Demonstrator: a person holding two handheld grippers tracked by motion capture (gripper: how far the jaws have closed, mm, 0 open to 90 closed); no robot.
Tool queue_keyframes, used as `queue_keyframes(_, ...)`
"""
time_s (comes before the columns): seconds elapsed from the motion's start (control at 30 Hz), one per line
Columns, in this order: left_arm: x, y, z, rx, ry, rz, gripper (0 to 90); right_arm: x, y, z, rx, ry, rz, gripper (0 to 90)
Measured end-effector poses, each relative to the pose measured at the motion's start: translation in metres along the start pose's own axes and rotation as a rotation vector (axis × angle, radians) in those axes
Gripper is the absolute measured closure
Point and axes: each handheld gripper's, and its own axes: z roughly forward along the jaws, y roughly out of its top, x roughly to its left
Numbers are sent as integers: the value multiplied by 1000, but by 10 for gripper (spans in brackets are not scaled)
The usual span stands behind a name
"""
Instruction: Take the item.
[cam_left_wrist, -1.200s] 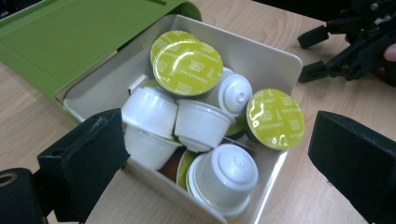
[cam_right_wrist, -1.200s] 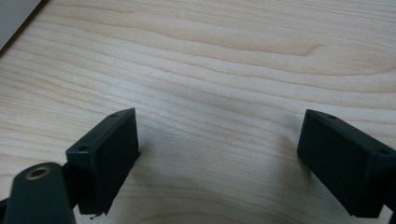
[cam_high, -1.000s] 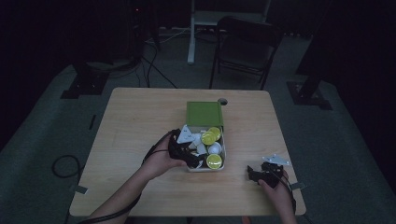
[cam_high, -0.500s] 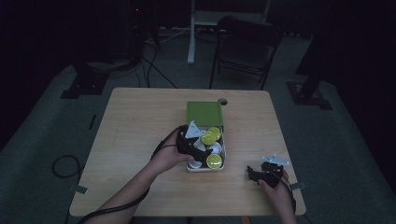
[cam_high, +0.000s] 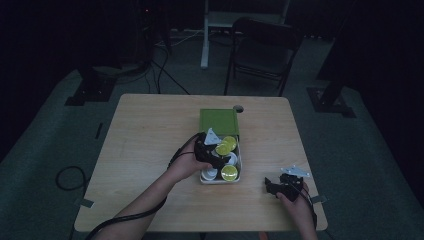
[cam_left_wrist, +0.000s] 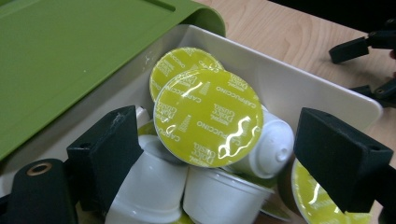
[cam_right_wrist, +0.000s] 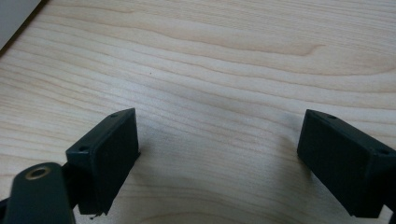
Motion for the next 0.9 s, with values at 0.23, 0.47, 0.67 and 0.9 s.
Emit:
queue_keyframes(0.23,1,3,7,10,4,16,157,0,0,0,0,0,0,121)
queue_keyframes(0.47,1,8,11,11,-10,22,225,0,0,0,0,0,0,120)
queue_keyframes(0.67,2,8,15,25,-23,1,291,0,0,0,0,0,0,121)
queue_keyframes(0.9,2,13,8,8,-9,-13,381,0,0,0,0,0,0,120)
